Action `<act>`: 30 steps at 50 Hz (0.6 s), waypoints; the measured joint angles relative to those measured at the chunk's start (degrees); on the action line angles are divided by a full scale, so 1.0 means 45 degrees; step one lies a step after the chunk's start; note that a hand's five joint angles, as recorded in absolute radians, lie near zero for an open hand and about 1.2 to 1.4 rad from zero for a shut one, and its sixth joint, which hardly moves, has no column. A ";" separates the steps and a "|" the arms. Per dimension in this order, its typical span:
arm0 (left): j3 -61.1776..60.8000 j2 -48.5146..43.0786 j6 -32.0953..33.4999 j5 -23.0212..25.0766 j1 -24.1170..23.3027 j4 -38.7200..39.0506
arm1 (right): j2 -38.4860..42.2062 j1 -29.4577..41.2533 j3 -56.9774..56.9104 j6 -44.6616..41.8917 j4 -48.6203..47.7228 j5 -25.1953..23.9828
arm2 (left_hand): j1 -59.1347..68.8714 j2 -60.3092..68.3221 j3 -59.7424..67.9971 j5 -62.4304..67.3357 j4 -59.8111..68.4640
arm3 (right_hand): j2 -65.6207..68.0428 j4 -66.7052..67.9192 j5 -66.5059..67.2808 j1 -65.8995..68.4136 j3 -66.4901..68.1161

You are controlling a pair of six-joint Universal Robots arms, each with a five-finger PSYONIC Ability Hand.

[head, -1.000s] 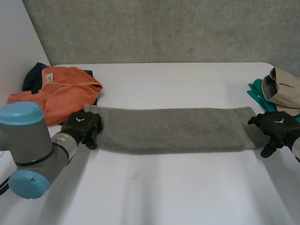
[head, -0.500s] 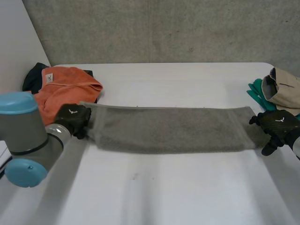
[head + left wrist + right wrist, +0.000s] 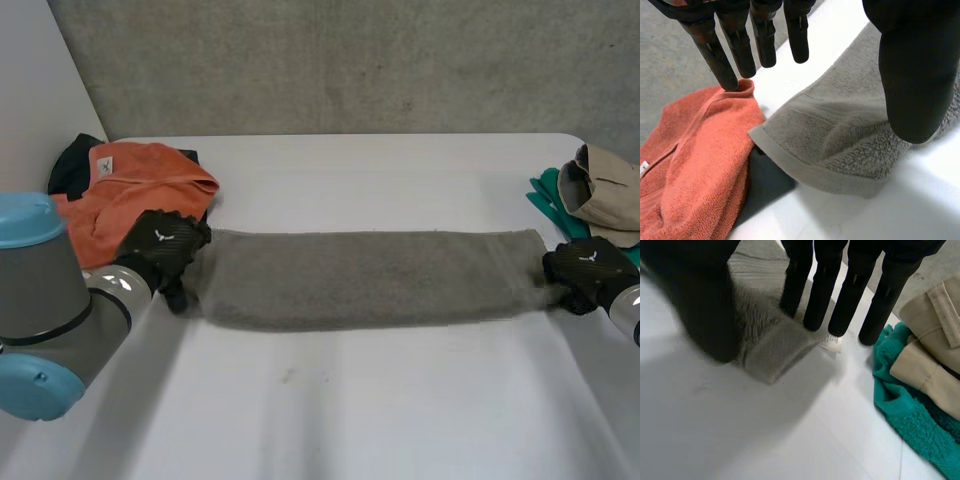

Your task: Fold the laundry.

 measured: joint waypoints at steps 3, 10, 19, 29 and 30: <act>-0.0086 0.0233 -0.0316 -0.0053 -0.0040 0.0029 | 0.0160 -0.0045 -0.0129 0.0002 -0.0178 0.0191 | 0.0001 0.0000 0.0000 0.0000 0.0000 | 0.3187 0.3424 0.3306 0.2562 0.3141; -0.0324 0.0790 -0.0824 -0.0071 -0.0048 0.0035 | -0.0272 -0.0736 0.0044 0.0116 -0.1181 0.0978 | 0.0001 0.0000 0.0000 -0.0008 -0.0001 | 0.3309 0.3850 0.3563 0.2562 0.3484; -0.0784 0.1560 -0.0973 0.0015 0.0212 -0.0013 | -0.0867 -0.2114 -0.0395 -0.1145 -0.1099 0.1787 | 0.0002 -0.0466 -0.0445 -0.0417 -0.0385 | 0.3309 0.3854 0.3579 0.2562 0.3484; -0.1245 0.2176 -0.1321 0.0190 0.0558 -0.0047 | -0.2031 0.0942 -0.0934 -0.1440 -0.1709 0.1322 | 0.0001 -0.0505 -0.0480 -0.0488 -0.0467 | 0.3313 0.3873 0.3698 0.2562 0.3543; -0.1294 0.2248 -0.1414 0.0202 0.0581 -0.0060 | -0.2237 0.1631 -0.0881 -0.1374 -0.2076 0.1106 | 0.0001 -0.0534 -0.0480 -0.0495 -0.0488 | 0.3313 0.3874 0.3699 0.2562 0.3545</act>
